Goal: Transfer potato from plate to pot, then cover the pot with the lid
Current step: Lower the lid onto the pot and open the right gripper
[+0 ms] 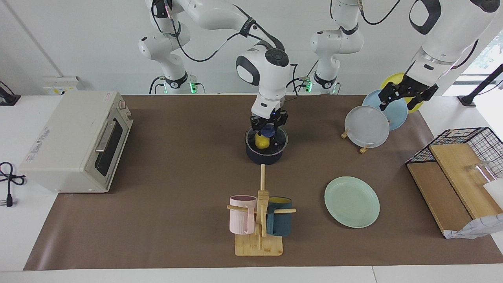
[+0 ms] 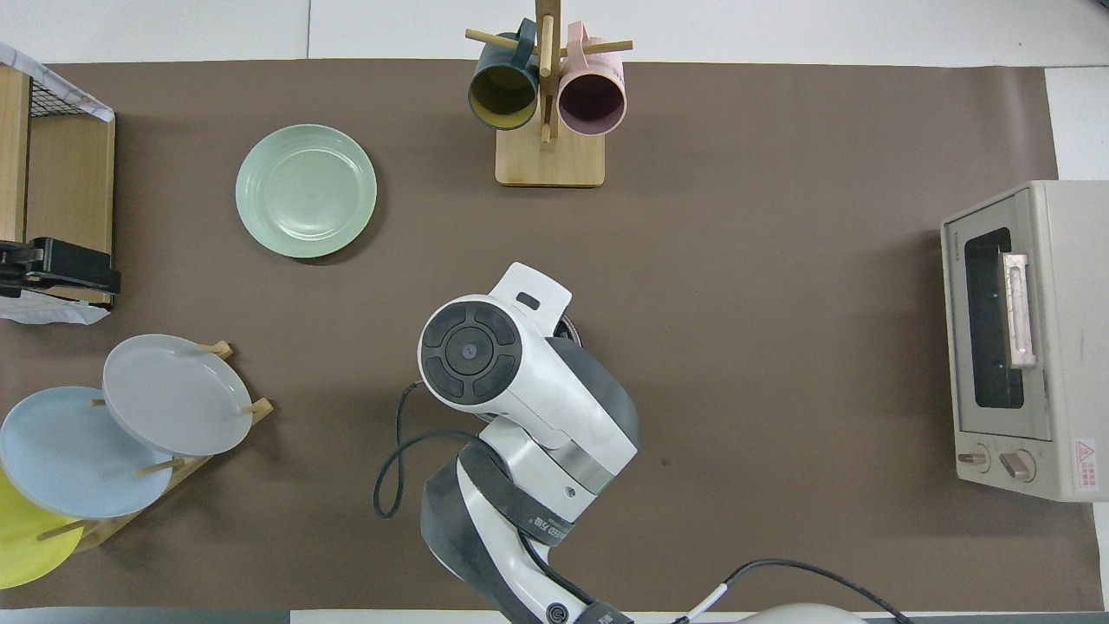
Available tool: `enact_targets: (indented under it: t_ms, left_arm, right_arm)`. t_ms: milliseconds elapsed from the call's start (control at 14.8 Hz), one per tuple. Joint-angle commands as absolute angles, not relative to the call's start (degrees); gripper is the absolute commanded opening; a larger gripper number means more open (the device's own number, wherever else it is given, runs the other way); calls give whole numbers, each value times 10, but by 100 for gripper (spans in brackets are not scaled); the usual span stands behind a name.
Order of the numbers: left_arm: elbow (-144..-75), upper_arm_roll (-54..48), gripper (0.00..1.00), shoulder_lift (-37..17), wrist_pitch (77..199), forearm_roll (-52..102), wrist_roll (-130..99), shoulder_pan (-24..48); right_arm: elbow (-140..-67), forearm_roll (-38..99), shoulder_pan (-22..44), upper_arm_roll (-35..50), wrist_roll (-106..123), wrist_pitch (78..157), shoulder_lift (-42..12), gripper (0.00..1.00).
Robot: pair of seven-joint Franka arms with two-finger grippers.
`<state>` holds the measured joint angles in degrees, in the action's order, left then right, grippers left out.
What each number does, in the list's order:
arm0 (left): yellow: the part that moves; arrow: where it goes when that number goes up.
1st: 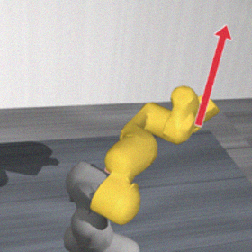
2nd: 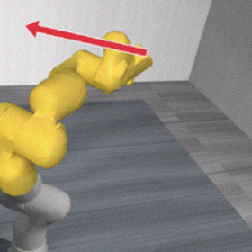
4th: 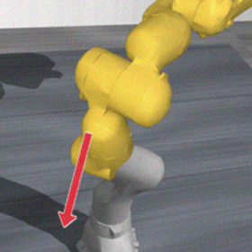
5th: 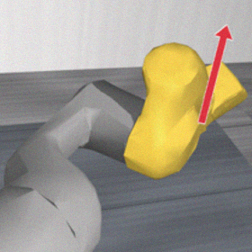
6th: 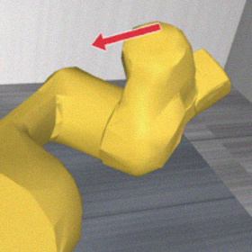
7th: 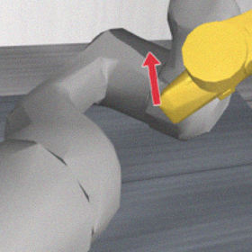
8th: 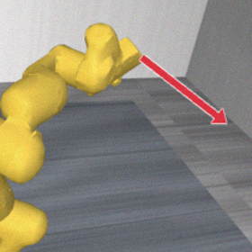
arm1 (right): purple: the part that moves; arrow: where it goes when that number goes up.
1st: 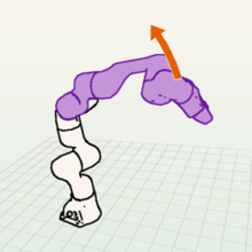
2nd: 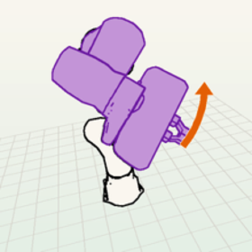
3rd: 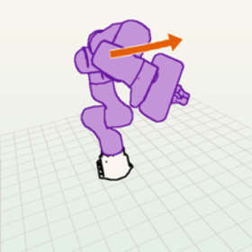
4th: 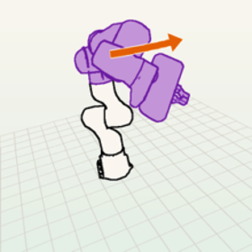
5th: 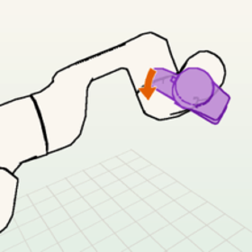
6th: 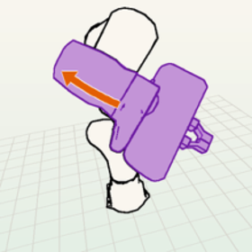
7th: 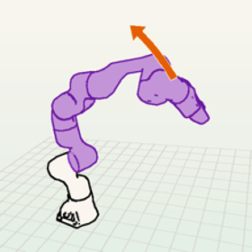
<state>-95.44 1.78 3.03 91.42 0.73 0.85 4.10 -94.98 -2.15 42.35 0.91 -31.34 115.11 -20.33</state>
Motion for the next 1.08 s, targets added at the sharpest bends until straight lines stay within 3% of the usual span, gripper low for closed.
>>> enact_targets:
  t_ms: [0, 406, 473, 541, 609, 812, 1014]
  left_arm:
    - [-941, 10, 100, 23, 906, -3, -4, 46]
    - [-947, 8, 100, 26, 901, -4, -7, 50]
    - [-947, 8, 100, 26, 897, -4, -8, 50]
    - [-947, 8, 100, 27, 896, -4, -8, 50]
    - [-947, 8, 100, 26, 897, -5, -9, 50]
    - [-947, 6, 100, 28, 901, -6, -28, 50]
    - [-947, 4, 100, 31, 903, -6, -33, 50]
  right_arm:
    - [-954, -24, 421, 11, -329, 1149, -200, 0]
    - [-955, -23, 419, 11, -337, 1154, -200, 0]
    - [-955, -23, 416, 11, -336, 1154, -201, 16]
    - [-955, -23, 417, 11, -337, 1157, -201, 70]
    - [-954, -25, 417, 11, -336, 1160, -200, 100]
    - [-922, -26, 390, 7, -334, 1144, -193, 100]
    - [-855, -21, 356, 10, -333, 1079, -185, 100]
